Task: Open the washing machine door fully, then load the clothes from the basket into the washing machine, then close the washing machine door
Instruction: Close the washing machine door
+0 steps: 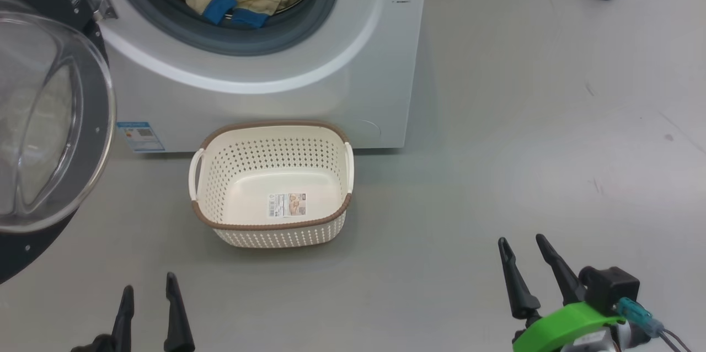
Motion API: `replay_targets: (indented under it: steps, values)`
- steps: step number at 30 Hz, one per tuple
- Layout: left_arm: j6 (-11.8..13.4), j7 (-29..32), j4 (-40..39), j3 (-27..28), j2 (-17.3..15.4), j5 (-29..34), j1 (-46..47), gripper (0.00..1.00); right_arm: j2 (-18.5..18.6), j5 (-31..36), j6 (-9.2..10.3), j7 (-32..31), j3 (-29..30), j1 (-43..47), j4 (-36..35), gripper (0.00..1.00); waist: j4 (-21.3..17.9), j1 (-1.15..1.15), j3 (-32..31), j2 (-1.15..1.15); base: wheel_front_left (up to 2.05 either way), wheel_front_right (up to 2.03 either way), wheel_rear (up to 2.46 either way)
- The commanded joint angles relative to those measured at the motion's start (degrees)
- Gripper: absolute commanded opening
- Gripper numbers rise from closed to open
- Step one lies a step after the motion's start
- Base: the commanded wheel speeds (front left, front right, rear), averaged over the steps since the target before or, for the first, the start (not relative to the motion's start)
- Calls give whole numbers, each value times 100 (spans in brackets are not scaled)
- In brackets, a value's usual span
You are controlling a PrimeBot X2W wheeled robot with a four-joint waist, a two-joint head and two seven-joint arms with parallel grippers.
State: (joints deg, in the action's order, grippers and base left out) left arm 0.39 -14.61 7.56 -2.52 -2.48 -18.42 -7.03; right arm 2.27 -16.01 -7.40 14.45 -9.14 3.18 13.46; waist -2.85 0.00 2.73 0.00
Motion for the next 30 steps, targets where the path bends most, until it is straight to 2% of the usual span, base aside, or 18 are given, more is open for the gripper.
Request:
replay_targets:
  steps: [1,9,20,30]
  values:
    - [23,-39,-205,203,-40,17,225,100,61,56,-9,55,-115,-265,-177,100,93,0,0,0,0,0,0]
    - [76,-39,-248,248,-40,-8,222,100,96,101,-9,55,-151,-348,-179,100,653,0,19,0,0,0,0]
    - [137,-39,-291,299,-40,-83,220,100,190,106,-9,55,-242,-455,-166,100,1682,0,10,0,0,0,0]
    - [174,-39,-306,256,-40,-135,184,100,283,96,-9,55,-400,-508,-130,100,2276,0,9,0,0,0,0]
